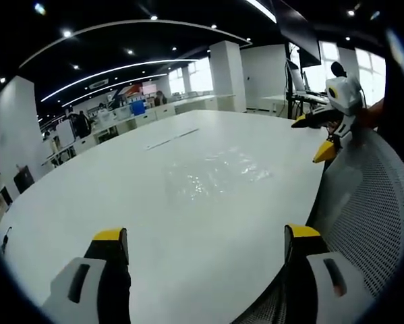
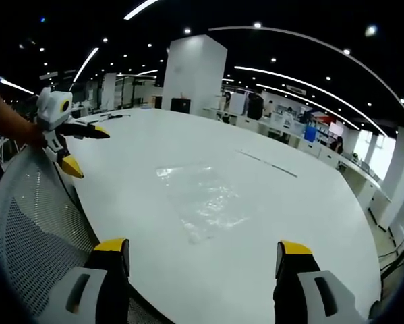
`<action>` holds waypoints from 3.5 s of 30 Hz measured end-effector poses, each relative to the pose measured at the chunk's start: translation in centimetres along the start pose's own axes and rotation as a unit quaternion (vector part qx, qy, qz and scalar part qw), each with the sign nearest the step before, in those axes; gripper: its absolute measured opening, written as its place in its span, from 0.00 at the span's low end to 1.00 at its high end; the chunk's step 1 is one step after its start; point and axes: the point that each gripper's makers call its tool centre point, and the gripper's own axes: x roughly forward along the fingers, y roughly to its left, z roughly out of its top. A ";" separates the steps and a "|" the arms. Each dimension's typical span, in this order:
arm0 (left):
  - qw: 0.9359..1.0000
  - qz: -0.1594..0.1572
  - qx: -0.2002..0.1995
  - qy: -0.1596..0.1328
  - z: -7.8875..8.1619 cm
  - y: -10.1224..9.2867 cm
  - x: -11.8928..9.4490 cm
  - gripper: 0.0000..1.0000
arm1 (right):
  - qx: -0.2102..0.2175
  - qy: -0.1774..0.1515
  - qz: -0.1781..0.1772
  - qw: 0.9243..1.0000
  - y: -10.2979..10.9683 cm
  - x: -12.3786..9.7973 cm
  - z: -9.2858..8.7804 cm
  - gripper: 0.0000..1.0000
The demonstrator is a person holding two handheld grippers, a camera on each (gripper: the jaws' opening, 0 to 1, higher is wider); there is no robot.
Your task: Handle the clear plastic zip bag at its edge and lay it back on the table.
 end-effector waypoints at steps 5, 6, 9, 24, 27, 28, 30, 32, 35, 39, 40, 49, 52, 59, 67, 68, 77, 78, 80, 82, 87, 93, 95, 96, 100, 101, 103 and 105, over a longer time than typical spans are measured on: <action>1.000 0.002 -0.004 -0.001 -0.2 0.2 0.0 0.95 | 0.002 0.001 0.000 1.000 0.0 0.0 0.0 0.90; 1.000 0.002 -0.004 -0.001 -0.3 0.2 0.0 0.95 | 0.002 0.001 0.000 1.000 0.0 0.0 0.0 0.90; 1.000 0.001 -0.003 -0.001 -0.3 0.2 0.1 0.95 | 0.001 0.001 0.001 1.000 0.0 0.0 0.0 0.90; 1.000 -0.006 0.000 0.002 -0.5 0.0 0.2 0.95 | 0.004 -0.002 -0.003 1.000 -0.1 0.0 0.1 0.91; 1.000 -0.005 0.001 0.002 -0.5 -0.1 0.2 0.96 | 0.002 0.000 -0.002 1.000 -0.1 0.0 0.0 0.91; 1.000 -0.005 0.002 0.003 -0.6 -0.1 0.2 0.96 | 0.002 0.001 -0.001 1.000 0.0 0.0 0.0 0.91; 1.000 -0.008 0.002 0.005 -0.7 -0.2 0.2 0.95 | 0.006 0.007 0.003 1.000 0.0 0.1 -0.2 0.92; 1.000 -0.008 0.005 0.006 -0.7 -0.2 0.3 0.95 | 0.008 0.008 0.002 1.000 0.0 0.1 -0.3 0.92; 1.000 -0.007 0.004 0.007 -0.8 -0.2 0.3 0.96 | 0.014 0.008 0.000 1.000 -0.1 0.0 -0.2 0.93; 1.000 -0.005 -0.002 0.005 -0.7 -0.1 0.2 0.95 | 0.019 0.012 -0.002 1.000 -0.4 0.0 -0.3 0.93; 1.000 -0.005 -0.002 0.005 -0.7 -0.1 0.2 0.95 | 0.019 0.012 -0.003 1.000 -0.4 0.0 -0.3 0.93; 1.000 -0.006 0.003 0.008 -0.8 -0.1 0.3 0.95 | 0.020 0.011 -0.005 1.000 -1.6 0.1 0.2 0.89; 1.000 -0.007 0.001 0.009 -0.8 -0.2 0.3 0.95 | 0.021 0.010 -0.003 1.000 -1.8 0.2 0.2 0.88; 1.000 -0.004 0.004 0.002 -0.5 -0.1 0.1 0.96 | 0.022 0.016 -0.003 1.000 -2.1 0.3 0.1 0.86; 1.000 -0.025 0.002 0.012 -0.8 -0.9 0.4 0.96 | 0.017 0.025 -0.009 1.000 -1.2 0.2 -0.8 0.86; 0.999 -0.028 0.005 0.015 -0.9 -1.1 0.4 0.96 | 0.021 0.020 -0.012 1.000 -1.4 0.2 -0.6 0.85; 1.000 -0.027 0.003 0.013 -0.8 -0.9 0.4 0.95 | 0.025 0.019 -0.014 0.999 -1.4 0.1 -0.4 0.85; 1.000 -0.026 0.002 0.012 -0.7 -0.9 0.4 0.95 | 0.026 0.017 -0.015 0.999 -1.5 0.1 -0.3 0.84; 1.000 -0.023 0.001 0.008 -0.6 -0.8 0.3 0.95 | 0.028 0.016 -0.017 0.999 -1.7 0.1 -0.2 0.84; 1.000 -0.021 0.002 0.005 -0.4 -0.7 0.3 0.95 | 0.033 0.010 -0.018 0.999 -2.0 0.1 0.2 0.84; 1.000 -0.011 0.005 0.001 -0.3 -0.3 0.1 0.95 | 0.031 0.004 -0.016 0.999 -2.9 0.7 0.7 0.83; 1.000 -0.008 0.005 0.000 -0.2 -0.2 0.1 0.96 | 0.031 -0.002 -0.008 0.999 -4.0 1.8 1.2 0.82; 1.000 -0.005 0.004 0.001 -0.3 -0.1 0.0 0.96 | 0.034 -0.005 -0.006 0.999 -4.3 2.2 1.5 0.81; 1.000 -0.005 0.004 0.001 -0.3 -0.1 0.0 0.95 | 0.034 -0.006 -0.006 0.999 -4.4 2.3 1.5 0.80; 1.000 -0.004 0.002 0.001 -0.3 0.0 0.0 0.95 | 0.036 -0.011 0.002 0.999 -4.9 3.3 2.0 0.78; 1.000 -0.005 0.003 0.000 -0.3 -0.1 0.0 0.95 | 0.040 -0.012 0.005 0.999 -5.0 3.7 2.1 0.76; 1.000 -0.006 0.003 0.001 -0.3 -0.2 0.0 0.95 | 0.046 -0.015 0.009 0.999 -5.2 4.2 2.2 0.75; 1.000 -0.006 0.004 0.002 -0.2 -0.2 0.0 0.95 | 0.055 -0.016 0.014 0.998 -5.4 4.8 2.2 0.74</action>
